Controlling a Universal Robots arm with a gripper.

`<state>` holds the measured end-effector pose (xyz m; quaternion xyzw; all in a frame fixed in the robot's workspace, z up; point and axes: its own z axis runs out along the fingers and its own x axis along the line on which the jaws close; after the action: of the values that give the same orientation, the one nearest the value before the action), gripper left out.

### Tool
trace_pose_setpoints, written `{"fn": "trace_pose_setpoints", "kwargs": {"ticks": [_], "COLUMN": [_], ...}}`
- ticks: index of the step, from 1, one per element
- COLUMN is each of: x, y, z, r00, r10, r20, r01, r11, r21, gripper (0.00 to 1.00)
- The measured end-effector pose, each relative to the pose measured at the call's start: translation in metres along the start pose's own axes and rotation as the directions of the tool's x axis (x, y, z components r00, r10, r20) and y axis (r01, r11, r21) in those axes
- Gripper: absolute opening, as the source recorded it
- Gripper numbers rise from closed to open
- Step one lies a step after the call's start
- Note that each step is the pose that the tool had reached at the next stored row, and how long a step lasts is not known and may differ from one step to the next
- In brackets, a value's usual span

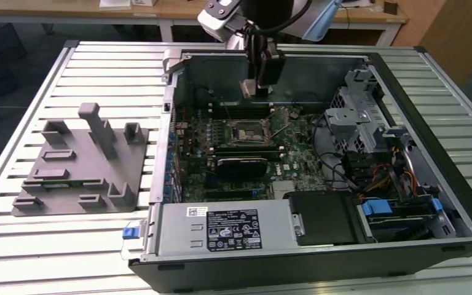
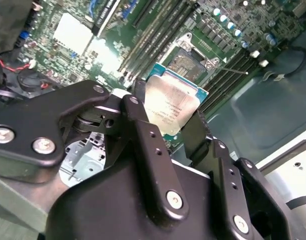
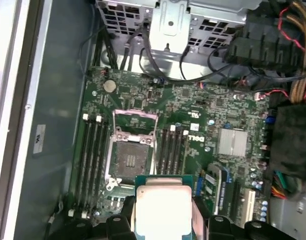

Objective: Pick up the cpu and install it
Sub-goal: 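Place the cpu into insertion slot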

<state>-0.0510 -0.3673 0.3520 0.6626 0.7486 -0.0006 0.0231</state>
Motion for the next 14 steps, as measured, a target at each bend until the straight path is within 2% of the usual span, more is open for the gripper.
{"fn": "trace_pose_setpoints", "kwargs": {"ticks": [3, 8, 14], "x": [0.004, 0.0048, 0.01], "y": [0.0005, 0.0004, 0.0008], "z": [0.0049, 0.0139, 0.0228], "r00": [1.0, 0.9972, 0.9961], "r10": [0.007, 0.075, 0.088], "r20": [0.0001, 0.0022, -0.0008], "r01": [-0.007, -0.075, -0.088], "r11": [1.0, 0.9972, 0.9961], "r21": [0.0002, 0.0026, 0.003], "gripper": [0.53, 0.53, 0.53]}}
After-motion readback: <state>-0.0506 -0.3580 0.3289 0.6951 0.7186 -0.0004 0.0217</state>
